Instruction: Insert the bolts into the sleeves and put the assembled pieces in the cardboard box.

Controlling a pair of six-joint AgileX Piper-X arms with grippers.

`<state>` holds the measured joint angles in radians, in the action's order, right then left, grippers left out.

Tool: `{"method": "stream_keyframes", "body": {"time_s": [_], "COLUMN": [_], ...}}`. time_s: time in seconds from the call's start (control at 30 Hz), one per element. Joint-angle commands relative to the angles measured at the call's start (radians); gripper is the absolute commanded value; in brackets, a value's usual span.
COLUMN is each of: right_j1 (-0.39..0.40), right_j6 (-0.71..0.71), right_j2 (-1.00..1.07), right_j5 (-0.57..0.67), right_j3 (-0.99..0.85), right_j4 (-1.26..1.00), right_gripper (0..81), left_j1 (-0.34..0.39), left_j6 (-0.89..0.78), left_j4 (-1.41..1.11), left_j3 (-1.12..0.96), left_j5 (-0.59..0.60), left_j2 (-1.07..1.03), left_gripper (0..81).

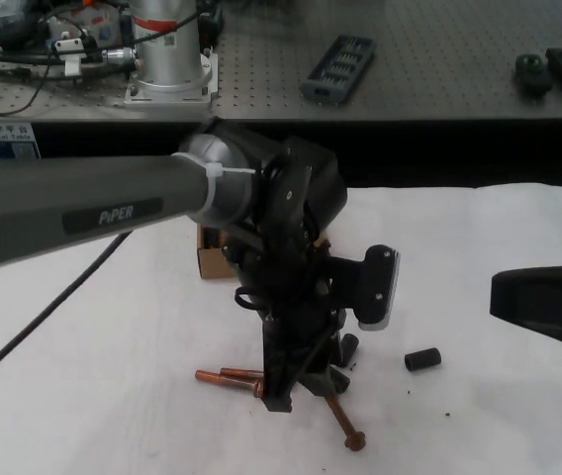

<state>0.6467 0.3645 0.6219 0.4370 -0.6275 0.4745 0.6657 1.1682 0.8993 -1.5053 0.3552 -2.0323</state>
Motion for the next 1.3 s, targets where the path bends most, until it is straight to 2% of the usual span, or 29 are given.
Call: {"method": "stream_keyframes", "body": {"time_s": [0.0, 0.37, 1.1, 1.27], "right_j1": [-0.007, -0.007, -0.005, -0.005], "right_j6": [0.002, 0.024, 0.024, 0.024], "right_j2": [-0.007, -0.007, -0.007, -0.007], "right_j5": [0.015, 0.025, 0.029, 0.029], "right_j3": [-0.003, -0.003, -0.003, -0.003], "right_j4": [-0.010, -0.010, -0.010, -0.010], "right_gripper": [4.3, 4.3, 4.3, 4.3], "left_j1": [-0.002, -0.002, -0.016, -0.016], "left_j6": [0.014, 0.025, 0.028, -0.062], "left_j4": [-0.008, -0.091, -0.083, -0.083], "left_j3": [-0.005, -0.005, -0.007, -0.007], "left_j5": [0.001, -0.007, -0.037, -0.037], "left_j2": [-0.016, -0.049, -0.115, -0.115], "left_gripper": [27.9, 27.9, 27.9, 27.4]}}
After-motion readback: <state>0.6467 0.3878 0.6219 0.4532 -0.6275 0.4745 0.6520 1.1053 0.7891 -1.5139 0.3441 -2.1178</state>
